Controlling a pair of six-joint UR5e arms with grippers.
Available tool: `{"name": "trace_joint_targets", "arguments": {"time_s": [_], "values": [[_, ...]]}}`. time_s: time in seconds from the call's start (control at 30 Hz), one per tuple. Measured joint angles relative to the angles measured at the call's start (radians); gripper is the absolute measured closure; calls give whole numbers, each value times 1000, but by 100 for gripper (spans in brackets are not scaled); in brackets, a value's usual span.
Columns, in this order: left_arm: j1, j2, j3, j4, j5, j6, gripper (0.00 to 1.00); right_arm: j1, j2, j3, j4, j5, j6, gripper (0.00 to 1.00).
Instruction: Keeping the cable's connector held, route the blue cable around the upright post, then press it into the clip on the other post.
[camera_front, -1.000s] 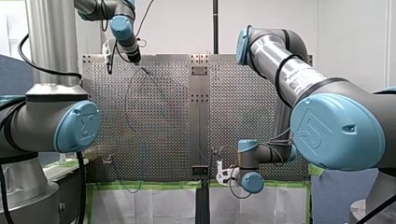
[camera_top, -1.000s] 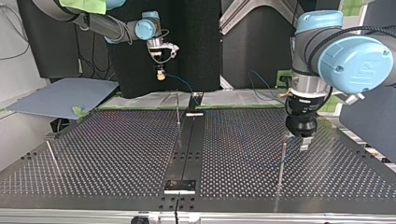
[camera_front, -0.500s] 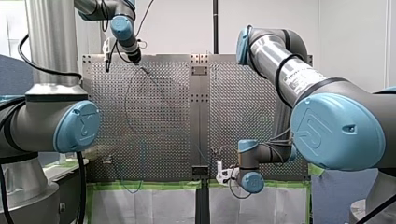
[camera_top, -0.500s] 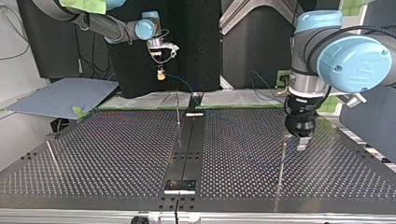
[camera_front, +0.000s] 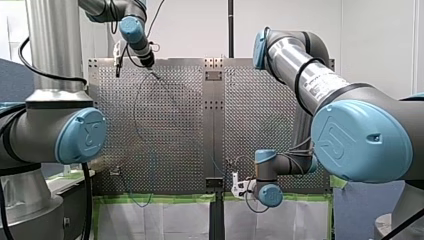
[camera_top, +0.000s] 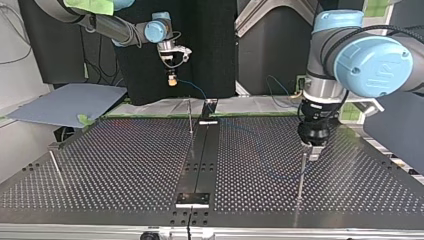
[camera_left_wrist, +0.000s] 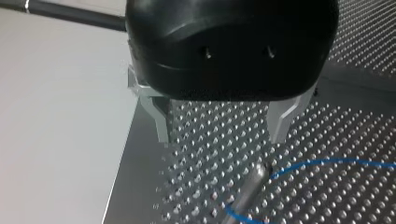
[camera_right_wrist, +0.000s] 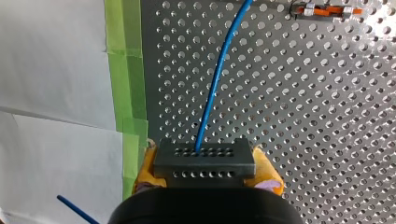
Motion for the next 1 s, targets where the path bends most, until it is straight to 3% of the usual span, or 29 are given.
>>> {"name": "trace_joint_targets", "arguments": {"time_s": [0.37, 0.7, 1.0], "values": [[-99, -93, 0, 57, -13, 101, 2, 3, 0, 0, 8, 0, 0, 100], [-150, -149, 5, 126, -65, 168, 2, 3, 0, 0, 1, -9, 3, 100], [-217, -239, 80, 165, -145, 237, 2, 3, 1, 0, -5, -12, 5, 100]]}}
